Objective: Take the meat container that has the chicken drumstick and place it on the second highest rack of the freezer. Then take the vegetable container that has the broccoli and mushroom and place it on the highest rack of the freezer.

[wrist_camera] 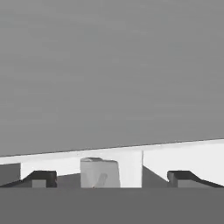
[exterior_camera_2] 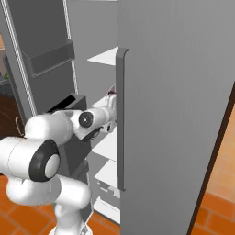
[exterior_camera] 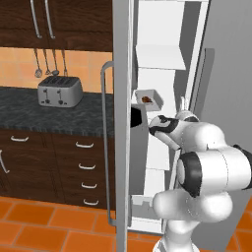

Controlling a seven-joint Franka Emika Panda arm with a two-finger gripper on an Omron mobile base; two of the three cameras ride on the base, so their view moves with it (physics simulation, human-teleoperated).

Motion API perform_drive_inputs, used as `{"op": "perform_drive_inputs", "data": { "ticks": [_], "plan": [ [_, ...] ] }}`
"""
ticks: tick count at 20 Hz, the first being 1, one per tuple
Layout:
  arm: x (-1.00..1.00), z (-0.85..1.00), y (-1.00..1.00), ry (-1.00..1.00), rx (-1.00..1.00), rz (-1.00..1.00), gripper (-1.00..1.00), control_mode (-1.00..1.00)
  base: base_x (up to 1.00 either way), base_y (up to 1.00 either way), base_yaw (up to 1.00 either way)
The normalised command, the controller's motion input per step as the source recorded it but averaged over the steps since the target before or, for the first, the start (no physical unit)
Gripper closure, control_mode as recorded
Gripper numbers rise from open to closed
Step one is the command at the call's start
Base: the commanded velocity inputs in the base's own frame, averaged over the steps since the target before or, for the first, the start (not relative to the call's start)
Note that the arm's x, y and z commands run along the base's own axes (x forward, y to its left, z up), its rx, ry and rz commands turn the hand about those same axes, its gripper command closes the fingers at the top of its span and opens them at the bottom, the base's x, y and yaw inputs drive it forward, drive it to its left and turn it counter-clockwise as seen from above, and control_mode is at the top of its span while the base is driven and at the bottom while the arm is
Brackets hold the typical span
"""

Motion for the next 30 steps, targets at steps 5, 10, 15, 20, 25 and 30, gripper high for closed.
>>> {"op": "perform_drive_inputs", "data": {
  "ticks": [5,10,15,20,25,30],
  "plan": [
    [-1.00,1.00,0.17,-0.08,0.13,-0.20,-1.00,-1.00,0.00,0.00,0.00],
    [-1.00,1.00,0.12,-0.01,0.10,-0.15,-1.00,-1.00,0.00,0.00,0.00],
    [-1.00,1.00,0.00,0.14,0.09,-0.06,-1.00,-1.00,0.00,0.00,0.00],
    [-1.00,1.00,0.09,0.32,0.10,0.00,-1.00,-1.00,0.00,0.00,0.00],
    [-1.00,0.82,-0.19,0.62,0.26,0.02,-1.00,-1.00,0.00,0.00,0.00],
    [-0.95,-0.66,-0.16,0.43,0.21,0.09,-1.00,-1.00,0.00,0.00,0.00]
  ]
}}
